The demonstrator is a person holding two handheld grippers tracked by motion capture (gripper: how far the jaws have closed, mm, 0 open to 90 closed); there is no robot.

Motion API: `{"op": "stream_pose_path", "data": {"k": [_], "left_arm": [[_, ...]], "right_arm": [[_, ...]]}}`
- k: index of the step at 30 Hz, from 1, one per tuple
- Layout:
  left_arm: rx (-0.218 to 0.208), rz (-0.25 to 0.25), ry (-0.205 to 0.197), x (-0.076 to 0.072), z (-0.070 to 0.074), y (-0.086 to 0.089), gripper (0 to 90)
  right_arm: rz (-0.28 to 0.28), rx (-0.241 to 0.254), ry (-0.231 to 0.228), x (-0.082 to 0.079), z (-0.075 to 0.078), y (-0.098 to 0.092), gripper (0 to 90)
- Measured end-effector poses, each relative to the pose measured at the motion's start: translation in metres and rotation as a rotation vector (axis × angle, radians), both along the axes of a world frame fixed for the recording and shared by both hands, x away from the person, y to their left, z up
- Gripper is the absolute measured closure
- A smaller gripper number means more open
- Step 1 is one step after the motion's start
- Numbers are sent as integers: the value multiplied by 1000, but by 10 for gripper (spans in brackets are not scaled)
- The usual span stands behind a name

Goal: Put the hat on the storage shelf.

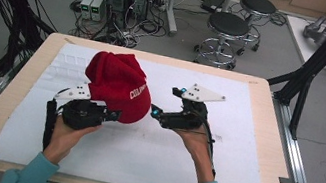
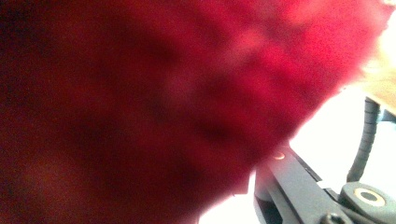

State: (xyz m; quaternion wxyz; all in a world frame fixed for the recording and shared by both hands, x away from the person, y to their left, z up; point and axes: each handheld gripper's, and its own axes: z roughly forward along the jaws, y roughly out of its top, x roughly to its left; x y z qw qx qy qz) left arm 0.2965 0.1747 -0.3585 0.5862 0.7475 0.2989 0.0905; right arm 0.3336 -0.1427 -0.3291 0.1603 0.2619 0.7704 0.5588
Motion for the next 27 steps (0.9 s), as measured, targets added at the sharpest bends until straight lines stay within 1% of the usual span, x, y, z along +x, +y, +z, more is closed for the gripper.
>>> {"op": "stream_pose_path", "data": {"k": [2, 3, 6, 7, 8, 9, 10, 11, 12, 13, 14, 15, 16, 17, 18, 19, 20, 21, 22, 23, 24, 25, 26, 27], "left_arm": [[23, 14, -25, 4, 10, 5, 853], [25, 24, -33, 5, 13, 7, 853], [58, 41, -55, 11, 23, 11, 853], [65, 47, -62, 12, 25, 12, 853], [78, 53, -76, 16, 30, 13, 853], [78, 53, -76, 16, 30, 13, 853], [106, 62, -90, 20, 36, 14, 853], [106, 62, -90, 20, 36, 14, 853], [122, 74, -101, 23, 40, 14, 853], [122, 74, -101, 23, 40, 14, 853], [150, 82, -116, 27, 44, 15, 853], [150, 82, -116, 27, 44, 15, 853], [162, 92, -126, 31, 47, 16, 853], [162, 92, -126, 31, 47, 16, 853], [172, 103, -135, 35, 50, 17, 853], [172, 103, -135, 35, 50, 17, 853], [185, 108, -143, 38, 51, 18, 853], [192, 114, -146, 39, 52, 18, 853], [199, 124, -155, 43, 54, 19, 853], [199, 124, -155, 43, 54, 19, 853], [205, 130, -160, 45, 55, 20, 853], [212, 134, -164, 47, 57, 20, 853], [215, 145, -167, 50, 58, 21, 853], [215, 145, -167, 50, 58, 21, 853]], "right_arm": [[-23, -7, 3, -5, -1, -12, 84], [-38, -6, -3, -8, -2, -20, 84], [-69, -5, 0, -13, -3, -34, 84], [-82, -5, -2, -16, -4, -41, 84], [-104, -3, -1, -20, -5, -50, 84], [-104, -3, -1, -20, -5, -50, 84], [-128, -14, 7, -23, -6, -61, 84], [-128, -14, 7, -23, -6, -61, 84], [-151, -2, -6, -27, -5, -72, 84], [-151, -2, -6, -27, -5, -72, 84], [-175, -1, -20, -33, -7, -82, 84], [-175, -1, -20, -33, -7, -82, 84], [-202, -15, -20, -37, -11, -94, 84], [-202, -15, -20, -37, -11, -94, 84], [-226, -10, -8, -42, -16, -105, 84], [-226, -10, -8, -42, -16, -105, 84], [-252, -2, -9, -47, -22, -115, 84], [-252, -2, -9, -47, -22, -115, 84], [-274, 6, -4, -51, -27, -124, 84], [-274, 6, -4, -51, -27, -124, 84], [-295, 7, -4, -55, -33, -132, 84], [-295, 7, -4, -55, -33, -132, 84], [-310, 10, 6, -58, -38, -137, 84], [-310, 10, 6, -58, -38, -137, 84]]}}
